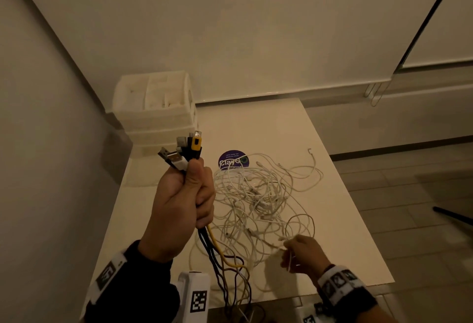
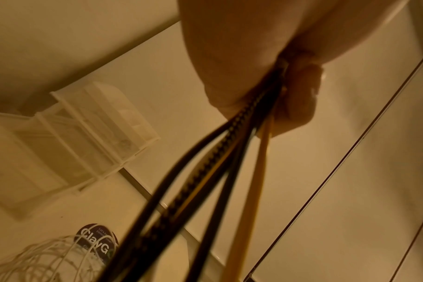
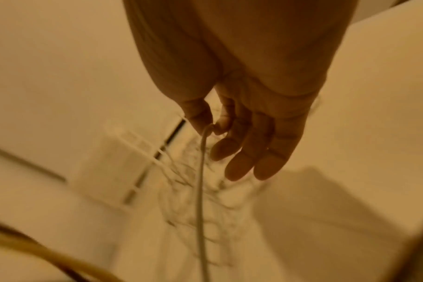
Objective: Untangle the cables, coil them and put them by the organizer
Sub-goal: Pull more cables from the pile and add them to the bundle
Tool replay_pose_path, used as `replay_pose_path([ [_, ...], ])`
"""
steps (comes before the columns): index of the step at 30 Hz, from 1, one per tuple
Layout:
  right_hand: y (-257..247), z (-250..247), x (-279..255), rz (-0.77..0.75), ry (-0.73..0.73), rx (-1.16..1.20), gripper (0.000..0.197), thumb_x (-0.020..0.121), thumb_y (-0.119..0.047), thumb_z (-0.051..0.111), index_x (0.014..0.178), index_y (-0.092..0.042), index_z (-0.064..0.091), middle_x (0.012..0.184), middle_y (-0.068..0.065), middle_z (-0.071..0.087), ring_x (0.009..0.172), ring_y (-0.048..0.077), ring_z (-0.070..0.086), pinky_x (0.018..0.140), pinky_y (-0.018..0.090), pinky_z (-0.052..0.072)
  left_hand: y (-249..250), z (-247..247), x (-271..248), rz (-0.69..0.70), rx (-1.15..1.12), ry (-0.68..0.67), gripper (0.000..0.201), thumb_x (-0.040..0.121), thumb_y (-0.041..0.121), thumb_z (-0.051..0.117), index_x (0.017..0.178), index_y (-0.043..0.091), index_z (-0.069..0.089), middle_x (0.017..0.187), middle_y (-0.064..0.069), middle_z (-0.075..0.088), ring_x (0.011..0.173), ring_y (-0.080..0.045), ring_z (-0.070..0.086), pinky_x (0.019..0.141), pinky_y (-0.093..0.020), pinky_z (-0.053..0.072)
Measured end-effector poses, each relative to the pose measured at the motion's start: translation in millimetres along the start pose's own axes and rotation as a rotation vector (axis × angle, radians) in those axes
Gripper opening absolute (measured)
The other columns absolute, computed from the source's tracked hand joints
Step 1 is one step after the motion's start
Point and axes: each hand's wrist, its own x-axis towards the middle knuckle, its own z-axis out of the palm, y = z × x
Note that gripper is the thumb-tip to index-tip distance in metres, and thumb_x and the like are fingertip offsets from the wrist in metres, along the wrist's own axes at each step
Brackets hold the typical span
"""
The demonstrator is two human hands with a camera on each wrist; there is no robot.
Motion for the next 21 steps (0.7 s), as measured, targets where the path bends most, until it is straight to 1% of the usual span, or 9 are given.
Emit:
replay_pose_path([
  [2, -32, -7, -19, 0.023, -0.075, 0.385, 0.017, 0.094, -0.010, 0.052, 0.080, -0.001, 0.057, 0.063, 0.015, 0.057, 0.058, 0.031, 0.059, 0.059, 0.039, 0.053, -1, 3, 3, -0.004, 0.030, 0.035, 0.051, 0.102, 0.041, 0.034, 0.061, 0.011, 0.033, 0.054, -0.004, 0.028, 0.036, -0.013, 0.024, 0.038, -0.020, 0.029],
  [4, -64, -14, -36, 0.021, -0.158, 0.609, 0.017, 0.095, -0.015, 0.053, 0.080, -0.007, 0.053, 0.063, 0.010, 0.050, 0.052, 0.025, 0.051, 0.055, 0.034, 0.049, -1, 6, 7, 0.005, 0.050, 0.049, 0.048, 0.100, 0.041, 0.034, 0.059, 0.015, 0.036, 0.053, -0.005, 0.028, 0.034, -0.015, 0.027, 0.037, -0.022, 0.032],
  [8, -117, -15, -71, -0.123, -0.250, 0.735, 0.019, 0.097, -0.021, 0.049, 0.083, -0.010, 0.051, 0.060, 0.002, 0.042, 0.042, 0.012, 0.032, 0.041, 0.025, 0.036, -6, 14, 18, -0.010, 0.036, 0.047, 0.046, 0.097, 0.043, 0.043, 0.062, 0.015, 0.034, 0.053, -0.008, 0.019, 0.036, -0.012, 0.017, 0.037, -0.017, 0.020],
  [12, -147, 6, -113, -0.528, -0.294, 0.578, 0.025, 0.089, -0.026, 0.054, 0.095, -0.002, 0.059, 0.063, 0.005, 0.044, 0.045, 0.014, 0.028, 0.044, 0.026, 0.028, -10, 18, 29, -0.011, 0.046, 0.039, 0.026, 0.091, 0.035, 0.053, 0.073, 0.018, 0.045, 0.054, 0.000, 0.020, 0.042, -0.013, 0.013, 0.039, -0.019, 0.017],
  [14, -150, 24, -131, -0.733, -0.198, 0.353, 0.025, 0.088, -0.029, 0.055, 0.093, -0.006, 0.064, 0.062, 0.003, 0.049, 0.048, 0.015, 0.036, 0.045, 0.027, 0.035, -11, 23, 31, 0.011, 0.095, 0.022, 0.020, 0.092, 0.033, 0.055, 0.079, 0.020, 0.049, 0.052, 0.002, 0.027, 0.040, -0.013, 0.017, 0.041, -0.021, 0.020],
  [16, -150, 43, -143, -0.876, -0.110, 0.194, 0.013, 0.091, -0.023, 0.057, 0.090, -0.014, 0.067, 0.063, 0.000, 0.059, 0.050, 0.011, 0.048, 0.048, 0.024, 0.040, -13, 29, 32, 0.028, 0.137, 0.028, 0.026, 0.091, 0.035, 0.059, 0.085, 0.012, 0.050, 0.054, 0.003, 0.039, 0.041, -0.016, 0.031, 0.041, -0.024, 0.030],
  [17, -150, 52, -145, -0.908, -0.082, 0.165, 0.010, 0.093, -0.018, 0.058, 0.088, -0.016, 0.066, 0.065, 0.000, 0.062, 0.052, 0.008, 0.052, 0.050, 0.021, 0.042, -14, 31, 32, 0.040, 0.170, 0.053, 0.031, 0.090, 0.036, 0.060, 0.088, 0.007, 0.051, 0.058, 0.001, 0.046, 0.046, -0.017, 0.041, 0.044, -0.027, 0.039],
  [19, -148, 62, -145, -0.950, -0.013, 0.121, 0.012, 0.093, -0.013, 0.059, 0.084, -0.018, 0.065, 0.067, -0.004, 0.065, 0.056, 0.006, 0.057, 0.052, 0.017, 0.043, -18, 33, 34, 0.053, 0.221, 0.102, 0.036, 0.088, 0.036, 0.062, 0.094, 0.001, 0.055, 0.071, -0.012, 0.058, 0.063, -0.024, 0.060, 0.062, -0.028, 0.053],
  [21, -147, 65, -141, -0.993, 0.063, 0.019, 0.012, 0.092, -0.014, 0.060, 0.082, -0.021, 0.064, 0.066, -0.005, 0.063, 0.057, 0.009, 0.058, 0.052, 0.021, 0.045, -20, 32, 35, 0.032, 0.240, 0.120, 0.034, 0.089, 0.039, 0.060, 0.095, 0.005, 0.059, 0.084, -0.021, 0.063, 0.077, -0.032, 0.065, 0.074, -0.035, 0.057],
])
